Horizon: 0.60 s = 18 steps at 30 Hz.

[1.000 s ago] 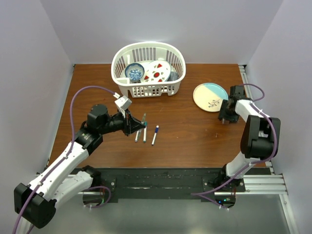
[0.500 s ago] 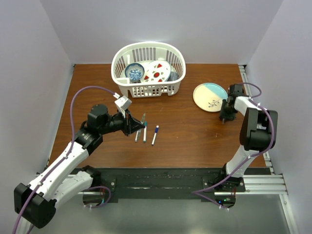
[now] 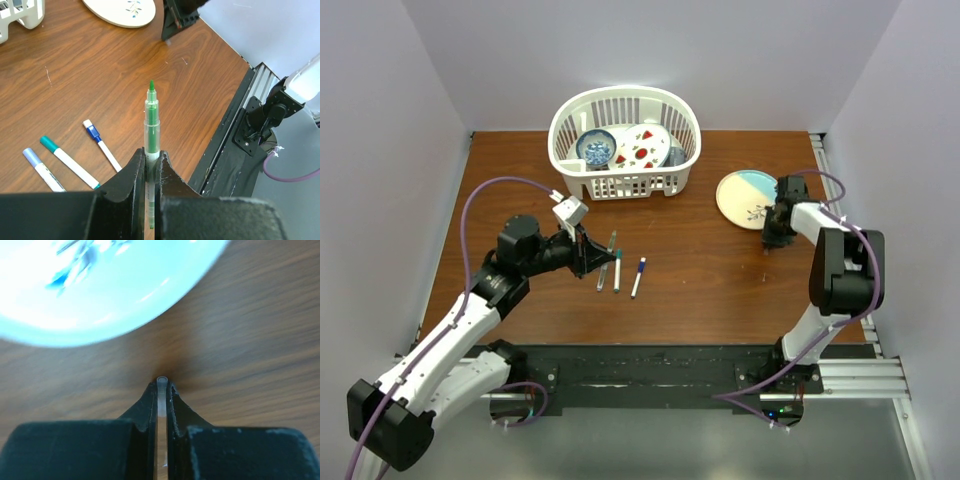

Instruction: Insert the pens into the pen caps

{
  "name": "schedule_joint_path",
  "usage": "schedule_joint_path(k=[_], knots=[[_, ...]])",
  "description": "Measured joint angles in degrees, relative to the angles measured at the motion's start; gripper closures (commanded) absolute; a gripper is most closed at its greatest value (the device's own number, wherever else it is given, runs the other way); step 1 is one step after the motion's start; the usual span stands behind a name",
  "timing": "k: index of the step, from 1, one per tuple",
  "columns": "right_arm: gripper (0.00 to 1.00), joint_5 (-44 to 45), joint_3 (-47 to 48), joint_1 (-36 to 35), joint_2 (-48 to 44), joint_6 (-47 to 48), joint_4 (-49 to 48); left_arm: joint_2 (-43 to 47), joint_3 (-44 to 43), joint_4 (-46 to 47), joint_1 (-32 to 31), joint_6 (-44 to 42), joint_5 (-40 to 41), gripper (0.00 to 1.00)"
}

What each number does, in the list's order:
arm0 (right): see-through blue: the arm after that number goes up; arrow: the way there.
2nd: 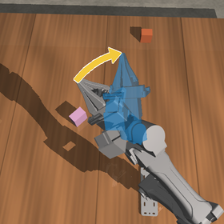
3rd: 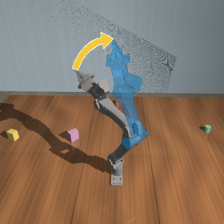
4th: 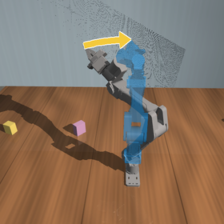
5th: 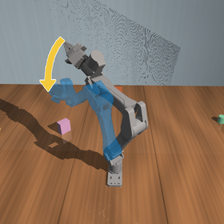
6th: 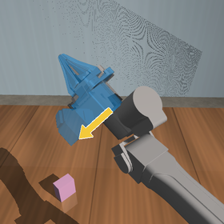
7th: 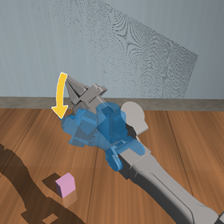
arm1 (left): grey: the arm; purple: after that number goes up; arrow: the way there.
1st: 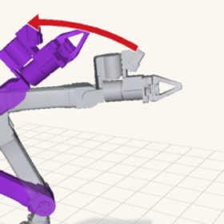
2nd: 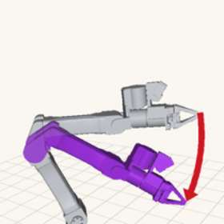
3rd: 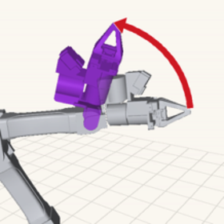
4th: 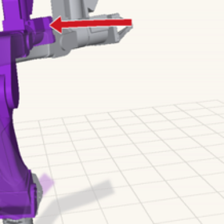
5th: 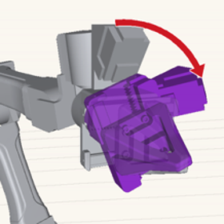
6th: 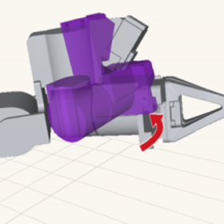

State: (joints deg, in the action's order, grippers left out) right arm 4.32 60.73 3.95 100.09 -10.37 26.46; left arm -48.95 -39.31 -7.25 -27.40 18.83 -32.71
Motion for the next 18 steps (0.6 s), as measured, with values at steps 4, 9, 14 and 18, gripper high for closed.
schedule_joint_path(k=[4, 9, 14, 18], knots=[[1.0, -3.3, -5.2, -6.5, -5.2, -3.2, -0.8, 0.1, 0.0, 0.1, 0.0, -0.1, 0.0, 1.0], [1.0, -9.0, -9.5, -14.7, -15.3, -9.8, -4.7, 0.0, 0.2, 1.3, 0.0, 0.2, -1.8, 1.0], [1.0, -14.4, -16.1, -21.2, -28.3, -19.5, -17.3, -1.8, 3.8, 11.5, 0.0, 6.8, -7.0, 1.0], [1.0, -17.0, -21.4, -27.3, -35.6, -27.8, -29.9, -6.1, 11.0, 26.2, -0.4, 16.7, -10.8, 1.0]])
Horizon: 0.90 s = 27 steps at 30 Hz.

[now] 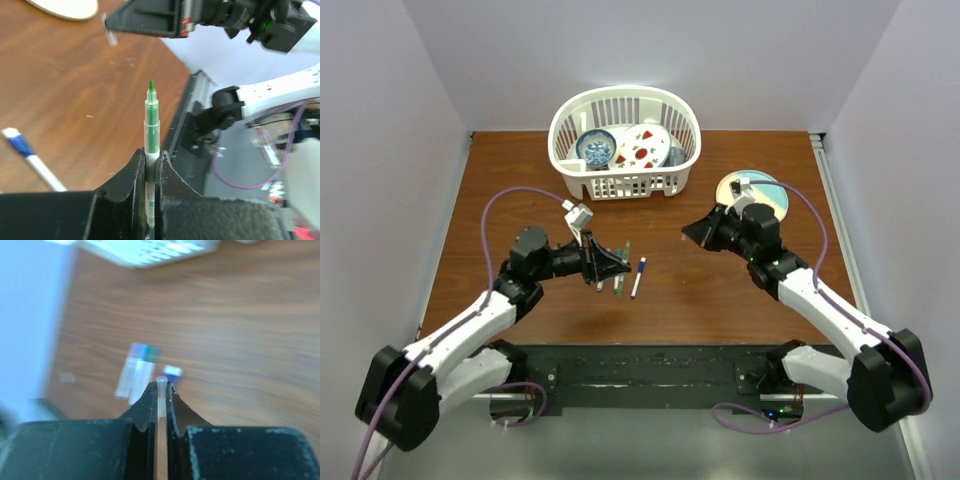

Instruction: Insert the pens into the pen caps

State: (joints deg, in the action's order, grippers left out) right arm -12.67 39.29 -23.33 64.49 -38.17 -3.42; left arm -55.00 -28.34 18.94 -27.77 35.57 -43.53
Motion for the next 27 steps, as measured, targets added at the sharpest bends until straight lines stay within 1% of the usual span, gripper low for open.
schedule_joint_path(k=[3, 6, 12, 17, 27], knots=[[1.0, -1.2, -3.7, -3.1, -3.1, -5.7, -9.9, -4.9, 3.0, 9.6, -1.4, 6.7, -1.7, 1.0], [1.0, -1.7, -5.8, -4.9, -4.8, -10.3, -17.4, -9.1, 3.3, 18.1, -3.7, 12.0, -2.5, 1.0], [1.0, -2.0, -6.3, -7.3, -6.8, -14.8, -25.1, -14.6, 2.8, 29.3, -7.2, 17.5, -2.8, 1.0], [1.0, -2.1, -6.3, -8.9, -6.9, -16.3, -27.7, -18.2, 2.2, 34.6, -7.8, 20.4, -3.0, 1.0], [1.0, -2.3, -6.3, -12.8, -6.8, -17.4, -29.0, -18.9, 1.2, 35.9, -7.9, 20.9, -3.7, 1.0]])
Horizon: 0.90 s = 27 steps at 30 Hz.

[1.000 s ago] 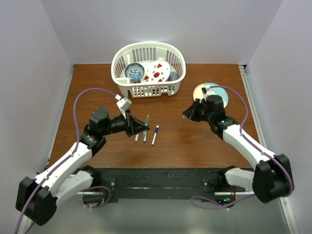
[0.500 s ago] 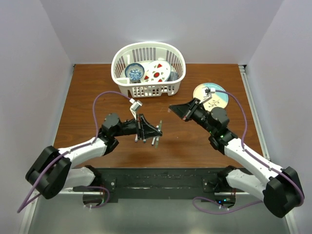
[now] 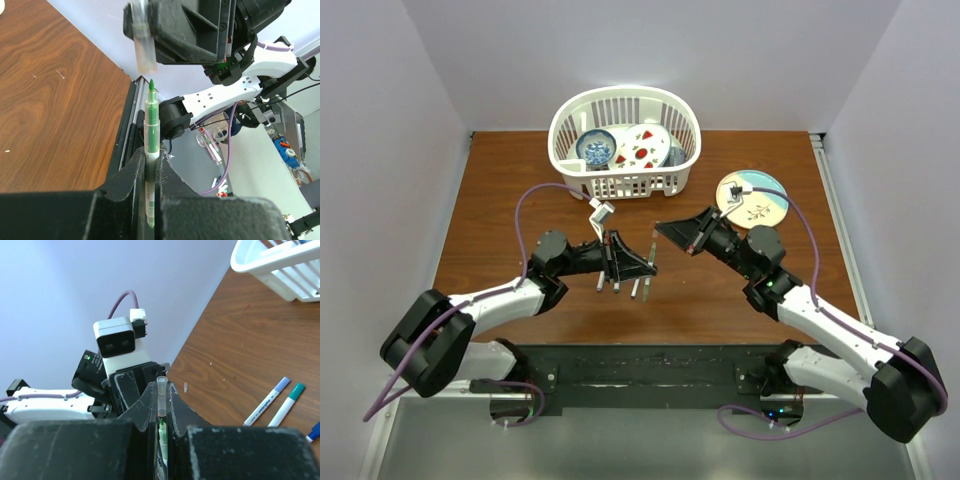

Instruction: Insert the pens into the pen caps

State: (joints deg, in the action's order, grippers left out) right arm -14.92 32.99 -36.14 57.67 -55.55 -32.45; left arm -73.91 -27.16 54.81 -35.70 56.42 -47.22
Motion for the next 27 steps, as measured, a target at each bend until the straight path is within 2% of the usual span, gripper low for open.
schedule_joint_path(k=[11, 27], knots=[[1.0, 0.4, 0.0, -3.3, -0.9, 0.8, 0.9, 0.6, 0.0, -0.4, 0.0, -0.5, -0.1, 1.0], [1.0, 2.0, 1.6, -3.3, -3.2, 4.4, 4.7, 1.6, 0.0, -0.6, 0.0, -1.1, -0.2, 1.0]])
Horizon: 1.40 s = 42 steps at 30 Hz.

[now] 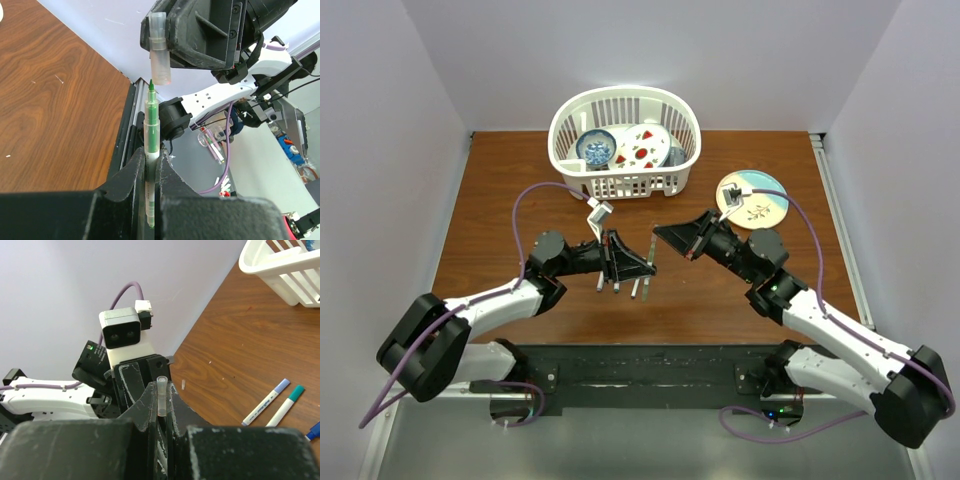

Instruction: Insert the pens into the pen caps

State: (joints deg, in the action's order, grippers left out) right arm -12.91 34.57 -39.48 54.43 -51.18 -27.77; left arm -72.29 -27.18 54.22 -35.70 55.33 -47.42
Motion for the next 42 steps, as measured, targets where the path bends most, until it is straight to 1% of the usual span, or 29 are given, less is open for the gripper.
schedule_joint_path(k=[18, 29, 42], knots=[[1.0, 0.2, 1.3, 0.0, 1.4, 1.8, 1.2, 1.1, 0.0, -0.8, 0.0, -0.3, -0.4, 1.0], [1.0, -0.2, 1.3, -0.1, -0.4, 1.7, 1.7, 1.1, -0.2, -1.7, 0.0, -0.4, -0.3, 1.0], [1.0, -0.1, 0.2, -0.6, -0.4, 1.7, 1.6, 1.1, -0.7, -3.1, 0.0, -0.5, -0.2, 1.0]])
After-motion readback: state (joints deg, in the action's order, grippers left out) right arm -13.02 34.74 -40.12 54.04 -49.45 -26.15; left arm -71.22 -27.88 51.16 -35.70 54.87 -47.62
